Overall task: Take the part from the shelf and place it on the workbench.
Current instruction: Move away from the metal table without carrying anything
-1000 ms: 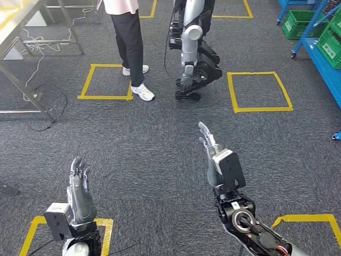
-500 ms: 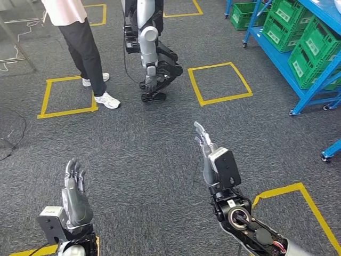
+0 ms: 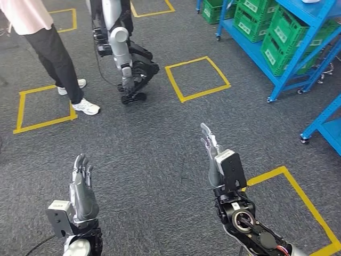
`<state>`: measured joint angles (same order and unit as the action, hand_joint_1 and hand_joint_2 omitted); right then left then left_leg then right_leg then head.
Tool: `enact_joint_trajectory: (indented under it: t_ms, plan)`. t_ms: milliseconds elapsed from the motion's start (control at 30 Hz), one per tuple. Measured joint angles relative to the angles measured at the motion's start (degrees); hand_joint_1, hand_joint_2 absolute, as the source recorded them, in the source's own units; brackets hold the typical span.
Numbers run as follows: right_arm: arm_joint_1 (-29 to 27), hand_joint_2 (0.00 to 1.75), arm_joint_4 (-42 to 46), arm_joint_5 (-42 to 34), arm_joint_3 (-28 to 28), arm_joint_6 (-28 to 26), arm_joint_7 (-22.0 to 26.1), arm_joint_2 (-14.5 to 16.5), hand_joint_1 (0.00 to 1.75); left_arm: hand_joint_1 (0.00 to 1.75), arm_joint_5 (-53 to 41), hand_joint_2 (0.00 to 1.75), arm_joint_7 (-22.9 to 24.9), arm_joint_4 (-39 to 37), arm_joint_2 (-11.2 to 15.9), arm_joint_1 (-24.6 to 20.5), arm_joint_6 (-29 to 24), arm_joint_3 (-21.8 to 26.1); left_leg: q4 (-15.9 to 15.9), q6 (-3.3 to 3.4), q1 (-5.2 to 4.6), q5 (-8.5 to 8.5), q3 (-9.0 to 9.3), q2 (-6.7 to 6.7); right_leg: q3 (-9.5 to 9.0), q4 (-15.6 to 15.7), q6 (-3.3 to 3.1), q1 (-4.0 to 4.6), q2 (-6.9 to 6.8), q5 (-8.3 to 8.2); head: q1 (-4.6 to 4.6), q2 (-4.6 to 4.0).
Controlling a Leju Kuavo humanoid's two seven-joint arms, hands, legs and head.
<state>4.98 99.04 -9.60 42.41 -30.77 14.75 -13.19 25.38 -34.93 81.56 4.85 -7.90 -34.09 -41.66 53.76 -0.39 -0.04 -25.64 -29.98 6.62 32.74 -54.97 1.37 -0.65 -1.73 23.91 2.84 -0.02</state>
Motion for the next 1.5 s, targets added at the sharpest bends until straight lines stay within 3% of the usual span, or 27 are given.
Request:
enact_joint_trajectory:
  t_ms: [67,133,167,233,300,367,433,500,533,600,633,700,733,767,833,900,933,1000,1067,1100,1167,1233,1267,1300,1400,1467,1500]
  plan:
    - [0.02,0.00,0.01,0.00,-0.03,-0.01,0.10,-0.01,0.00,0.00,-0.02,0.00,-0.05,-0.08,-0.12,-0.08,0.03,0.00,2.39,-0.56,0.34,-1.81,-0.79,-1.75,-0.14,0.29,-0.67,-0.09,1.20,-0.27,-0.29,0.00]
    - [0.03,0.00,0.01,0.00,-0.02,-0.01,0.22,-0.01,0.00,0.00,-0.02,0.00,-0.13,-0.23,-0.14,-0.04,0.04,0.00,9.68,-0.80,0.53,-5.61,-4.06,-4.92,-0.14,0.42,-1.15,-0.15,2.36,-0.45,-0.93,0.00]
    - [0.01,0.00,-0.01,0.00,-0.01,0.01,0.25,-0.01,0.00,0.00,-0.01,0.00,-0.15,-0.35,-0.12,0.04,0.04,0.00,14.02,-0.80,0.56,-7.34,-6.25,-5.76,-0.06,0.42,-1.32,-0.09,3.01,-0.51,-1.27,0.00]
    - [-0.04,0.00,-0.05,0.00,0.03,0.05,0.26,-0.01,0.00,0.00,-0.01,0.00,-0.17,-0.61,-0.09,0.21,0.03,0.00,18.15,-0.58,0.53,-7.87,-8.68,-6.32,0.00,0.40,-1.48,0.09,4.56,-0.57,-1.78,0.00]
    - [-0.05,0.00,-0.09,0.00,0.03,0.10,0.27,-0.01,0.00,0.00,-0.05,0.00,-0.17,-0.75,-0.08,0.26,-0.05,0.00,12.99,-0.02,0.48,-4.18,-6.64,-7.05,-0.08,0.36,-1.47,0.17,6.23,-0.62,-1.94,0.00]
    - [-0.02,0.00,-0.08,0.01,0.02,0.12,0.25,-0.01,0.00,0.00,-0.16,0.00,-0.17,-0.77,-0.08,0.26,-0.20,0.00,4.46,0.61,0.48,-0.48,-2.86,-9.62,0.00,0.27,-1.29,0.15,7.71,-0.70,-2.07,0.00]
    - [-0.06,0.00,-0.07,0.07,0.03,-0.01,0.11,-0.01,0.00,0.00,-0.32,0.00,-0.04,-0.76,-0.08,0.34,-0.33,0.00,0.63,0.88,0.38,0.50,-1.20,-11.12,0.36,0.24,-0.77,-0.02,8.99,-0.89,-2.10,0.00]
    - [-0.30,0.00,0.03,0.15,0.03,-0.31,-0.20,-0.02,0.00,0.00,-0.50,0.00,0.25,-0.73,-0.13,0.38,-0.45,0.00,0.09,1.10,0.35,0.63,-0.96,-10.01,0.69,0.41,0.00,-0.21,10.22,-1.14,-2.04,0.00]
    - [-0.48,0.00,0.13,0.17,0.03,-0.48,-0.37,-0.07,0.00,0.00,-0.61,0.00,0.42,-0.70,-0.16,0.36,-0.51,0.00,-0.31,1.33,0.44,0.80,-0.74,-9.28,0.93,0.06,0.29,-0.13,9.62,-0.85,-1.93,0.00]
    - [-0.65,0.00,0.35,0.19,0.04,-0.73,-0.61,-0.15,0.00,0.00,-0.78,0.00,0.77,-0.63,-0.23,0.34,-0.63,-0.01,-1.15,1.80,0.60,1.16,-0.34,-7.74,2.65,-3.69,0.69,0.15,6.50,1.55,-1.27,0.00]
    - [-0.70,0.00,0.43,0.19,0.05,-0.78,-0.71,-0.19,0.00,0.00,-0.84,0.00,0.98,-0.61,-0.24,0.44,-0.69,-0.01,-1.28,1.93,0.46,1.19,-0.23,-6.99,4.30,-7.44,0.81,0.18,4.45,3.59,-0.95,0.00]
    - [-0.78,0.00,0.50,0.18,0.08,-0.86,-0.84,-0.22,0.00,0.00,-0.84,0.00,1.34,-0.60,-0.22,0.83,-0.79,-0.02,-1.28,2.04,0.32,1.11,-0.22,-5.39,7.71,-15.04,1.17,-0.04,2.75,6.78,-0.54,0.00]
    - [-0.86,0.00,0.51,0.16,0.08,-0.90,-0.90,-0.26,0.00,0.00,-0.83,0.00,1.43,-0.60,-0.21,1.03,-0.83,-0.03,-1.26,1.99,0.31,1.05,-0.21,-4.59,8.38,-16.66,1.34,-0.18,2.40,7.02,-0.39,0.00]
    - [-0.93,0.00,0.51,0.15,0.08,-0.96,-0.96,-0.30,0.00,0.00,-0.80,0.00,1.46,-0.60,-0.20,1.14,-0.84,-0.04,-1.21,1.90,0.33,0.95,-0.18,-3.84,7.81,-15.80,1.49,-0.32,2.09,6.11,-0.19,0.00]
    - [-0.99,0.00,0.52,0.07,0.06,-1.01,-1.07,-0.37,0.00,0.00,-0.75,0.00,1.48,-0.60,-0.19,1.18,-0.84,-0.06,-0.92,1.48,0.38,0.61,-0.08,-2.55,3.72,-8.15,1.70,-0.54,0.51,2.45,0.30,0.00]
    - [-1.01,0.00,0.54,-0.01,0.05,-1.03,-1.10,-0.38,0.00,0.00,-0.68,0.00,1.47,-0.61,-0.19,1.15,-0.84,-0.07,-0.38,0.88,0.16,0.17,-0.07,-1.56,0.26,-1.43,1.33,-0.27,-1.14,0.27,0.62,0.00]
    - [-1.03,0.00,0.53,-0.03,0.05,-1.02,-1.07,-0.38,0.00,0.00,-0.62,0.00,1.46,-0.62,-0.20,1.12,-0.84,-0.07,-0.18,0.62,0.01,0.01,-0.05,-1.12,-0.31,-0.11,0.98,-0.08,-1.39,0.08,0.57,0.00]
    - [-1.06,0.00,0.54,-0.10,0.04,-0.88,-0.85,-0.39,0.00,0.00,-0.51,0.00,1.37,-0.62,-0.26,1.04,-0.84,-0.09,-0.11,0.17,0.00,-0.13,0.08,-0.17,-0.15,-0.01,0.12,0.13,-0.14,0.08,0.20,0.00]
    - [-1.01,0.00,0.56,-0.19,0.03,-0.65,-0.50,-0.40,0.00,0.00,-0.51,0.00,1.25,-0.62,-0.36,0.86,-1.01,-0.11,1.18,-0.41,0.36,-1.26,-0.21,-1.56,-0.25,0.20,-0.58,0.02,1.04,-0.13,-0.06,0.00]
    - [-0.97,0.00,0.57,-0.27,0.03,-0.60,-0.40,-0.40,0.00,0.00,-0.57,0.00,1.23,-0.62,-0.39,0.83,-1.17,-0.11,3.56,-0.66,0.56,-2.73,-1.23,-3.05,-0.32,0.33,-0.91,-0.10,1.57,-0.27,-0.29,0.00]
    - [-0.95,0.00,0.57,-0.54,0.06,-0.61,-0.38,-0.40,0.00,0.00,-0.76,0.00,1.33,-0.62,-0.38,1.01,-1.61,-0.11,11.66,-0.92,0.77,-6.61,-5.12,-5.71,-0.25,0.36,-1.32,-0.13,2.71,-0.41,-1.04,0.00]
    - [-0.99,0.00,0.56,-0.81,0.15,-0.66,-0.39,-0.40,0.00,0.00,-0.91,0.00,1.62,-0.62,-0.28,1.30,-2.08,-0.11,17.94,-0.90,0.77,-8.37,-8.53,-6.27,-0.16,0.34,-1.50,0.00,4.13,-0.48,-1.63,0.00]
    - [-1.00,0.00,0.55,-0.92,0.19,-0.68,-0.35,-0.40,0.00,0.00,-0.96,0.00,1.79,-0.62,-0.22,1.37,-2.32,-0.11,17.86,-0.75,0.77,-7.55,-8.76,-6.35,-0.15,0.33,-1.52,0.07,4.90,-0.51,-1.79,0.00]
    - [-1.00,0.00,0.54,-1.03,0.20,-0.68,-0.26,-0.40,0.00,0.00,-0.99,0.00,1.98,-0.62,-0.17,1.40,-2.50,-0.11,15.40,-0.50,0.76,-5.74,-7.82,-6.57,-0.17,0.31,-1.52,0.10,5.70,-0.54,-1.87,0.00]
    - [-0.99,0.00,0.52,-1.38,0.24,-0.60,0.25,-0.39,0.00,0.00,-1.04,0.00,2.29,-0.61,-0.07,1.40,-2.96,-0.11,3.19,0.39,0.76,-0.24,-2.34,-9.80,-0.03,0.20,-1.20,0.13,7.94,-0.65,-2.04,0.00]
    - [-1.01,0.00,0.50,-1.65,0.27,-0.54,0.47,-0.39,0.00,0.00,-1.08,0.00,2.36,-0.58,-0.04,1.43,-3.10,-0.11,0.47,0.61,0.56,0.27,-1.14,-10.70,0.31,0.21,-0.60,-0.06,9.12,-0.82,-2.04,0.00]
    - [-1.04,0.00,0.50,-1.78,0.29,-0.56,0.50,-0.40,0.00,0.00,-1.11,0.00,2.41,-0.52,-0.04,1.44,-3.14,-0.11,0.33,0.68,0.45,0.38,-1.09,-10.06,0.46,0.33,-0.22,-0.23,9.75,-0.95,-2.02,0.00]
